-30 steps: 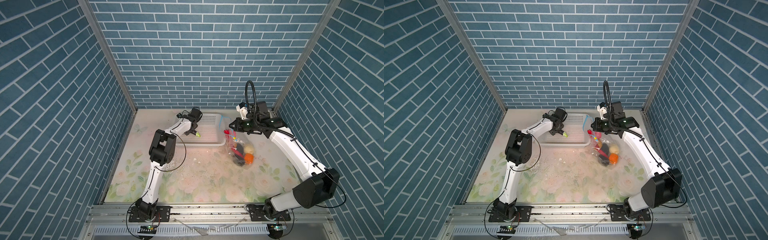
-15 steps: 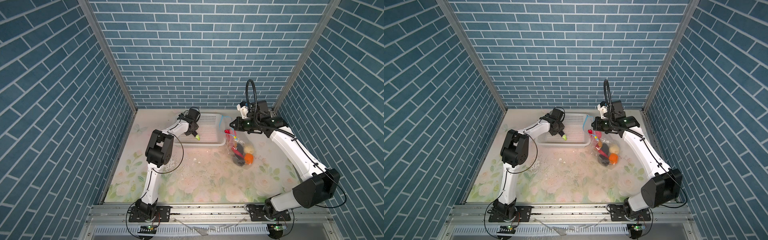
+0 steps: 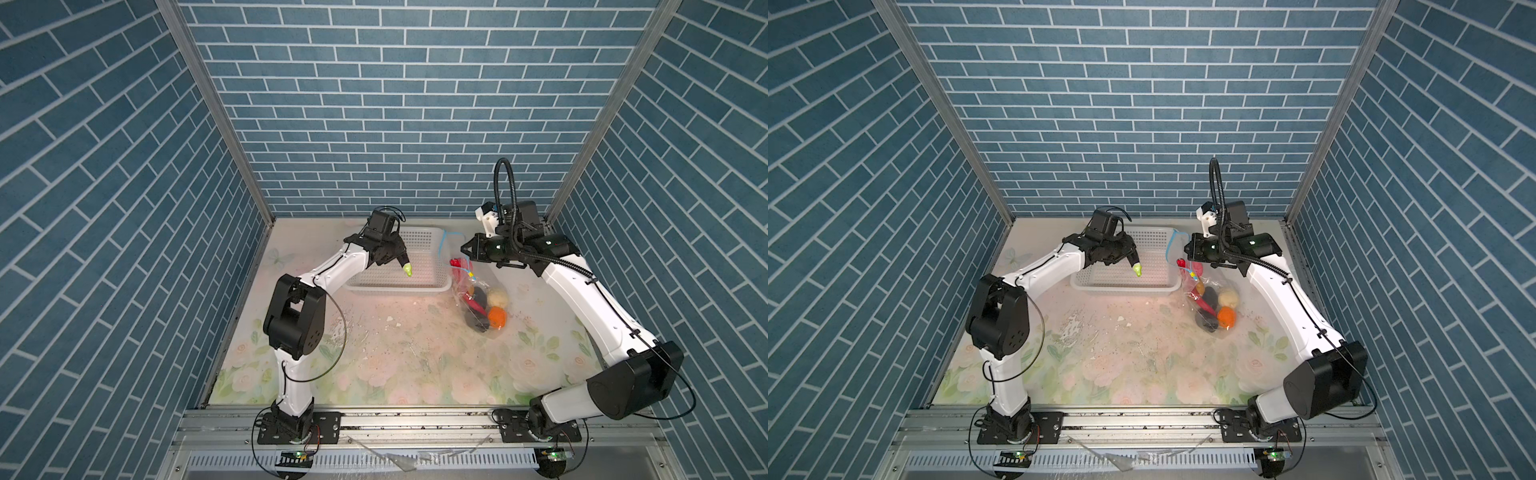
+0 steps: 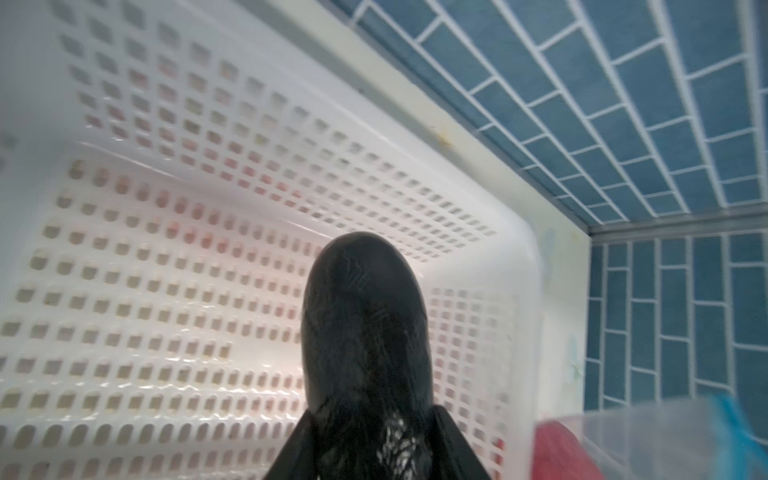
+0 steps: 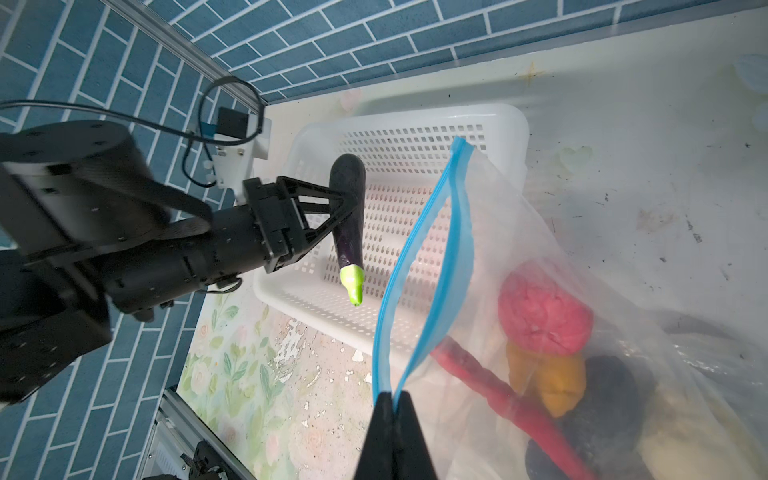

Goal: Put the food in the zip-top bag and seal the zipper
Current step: 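Lift the eggplant with the left gripper and carry it over the bag mouth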

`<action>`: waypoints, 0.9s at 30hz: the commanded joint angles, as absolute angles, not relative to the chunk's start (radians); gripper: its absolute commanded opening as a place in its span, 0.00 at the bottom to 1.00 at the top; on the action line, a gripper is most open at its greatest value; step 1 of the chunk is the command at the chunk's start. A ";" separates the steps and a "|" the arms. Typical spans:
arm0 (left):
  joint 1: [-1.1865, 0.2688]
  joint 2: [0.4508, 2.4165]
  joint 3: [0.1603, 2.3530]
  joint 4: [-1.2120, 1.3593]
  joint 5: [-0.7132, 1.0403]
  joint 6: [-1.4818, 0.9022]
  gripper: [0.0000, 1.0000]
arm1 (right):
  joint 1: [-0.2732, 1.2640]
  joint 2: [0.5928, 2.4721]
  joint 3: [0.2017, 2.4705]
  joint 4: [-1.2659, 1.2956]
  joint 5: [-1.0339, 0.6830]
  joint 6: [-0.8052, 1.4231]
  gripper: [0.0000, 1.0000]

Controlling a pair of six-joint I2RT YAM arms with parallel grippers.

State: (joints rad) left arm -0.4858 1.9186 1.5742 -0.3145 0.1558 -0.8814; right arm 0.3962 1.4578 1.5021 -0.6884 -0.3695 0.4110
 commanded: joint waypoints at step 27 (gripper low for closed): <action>-0.813 1.714 1.313 0.581 -0.155 -0.589 0.18 | 0.397 1.336 1.455 -0.647 -0.371 0.439 0.00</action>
State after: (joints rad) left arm -0.7818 1.7023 1.3499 0.4488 -0.0982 -0.6582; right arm 0.3962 1.3678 1.4620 -0.6777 -0.3573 0.4152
